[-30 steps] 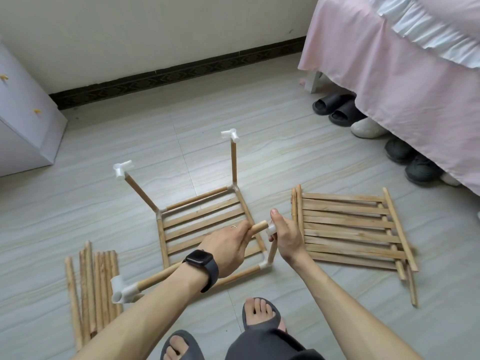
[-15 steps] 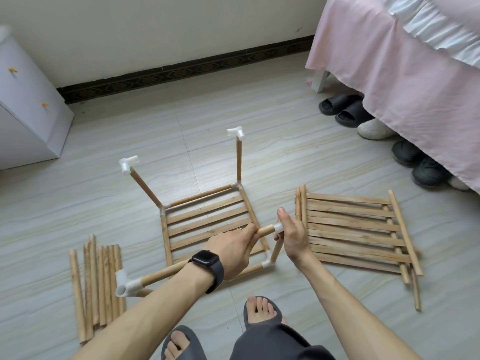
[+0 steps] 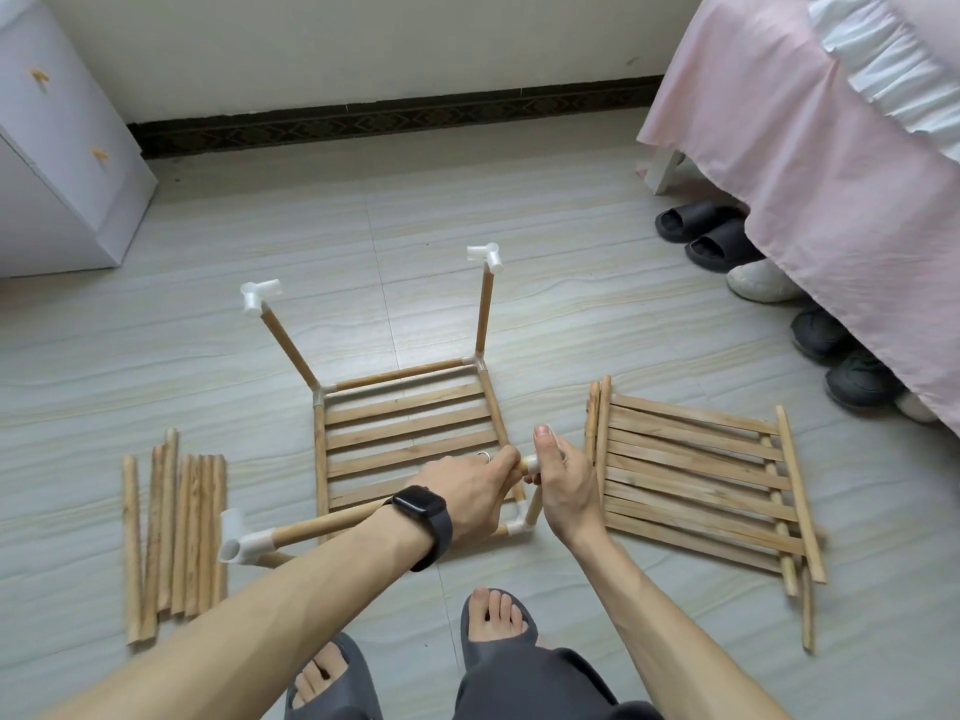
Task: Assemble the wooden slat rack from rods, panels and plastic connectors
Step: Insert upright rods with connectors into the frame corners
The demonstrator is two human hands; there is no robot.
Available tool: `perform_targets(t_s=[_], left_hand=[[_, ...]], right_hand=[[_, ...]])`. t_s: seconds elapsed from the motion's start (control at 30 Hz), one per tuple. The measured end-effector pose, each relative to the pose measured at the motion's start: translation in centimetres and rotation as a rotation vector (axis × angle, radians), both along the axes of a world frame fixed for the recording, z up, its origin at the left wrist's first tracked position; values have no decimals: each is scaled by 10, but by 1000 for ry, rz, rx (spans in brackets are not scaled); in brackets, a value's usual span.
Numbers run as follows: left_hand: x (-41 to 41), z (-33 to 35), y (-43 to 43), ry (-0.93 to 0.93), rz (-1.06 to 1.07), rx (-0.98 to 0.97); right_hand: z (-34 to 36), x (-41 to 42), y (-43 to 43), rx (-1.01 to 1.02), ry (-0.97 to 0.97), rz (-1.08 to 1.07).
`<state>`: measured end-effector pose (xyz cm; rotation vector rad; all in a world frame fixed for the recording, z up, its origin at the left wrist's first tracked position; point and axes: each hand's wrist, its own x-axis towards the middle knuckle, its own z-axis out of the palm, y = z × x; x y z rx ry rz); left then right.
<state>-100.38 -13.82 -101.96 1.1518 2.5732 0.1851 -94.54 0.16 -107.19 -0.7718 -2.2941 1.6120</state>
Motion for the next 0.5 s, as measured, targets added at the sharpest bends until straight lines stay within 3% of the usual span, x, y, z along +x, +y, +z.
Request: perform_targets(t_s=[0.23,0.4,0.5], left_hand=[[-23,33,-27,-279,123,16],[-47,51,-142,-50,612,373],[-26,34,-191,-283,955,642]], right_hand=[[-5,4,21,27,-8,97],[-6,-3,12,-3,35,31],[-4,-6,5,-38,53,2]])
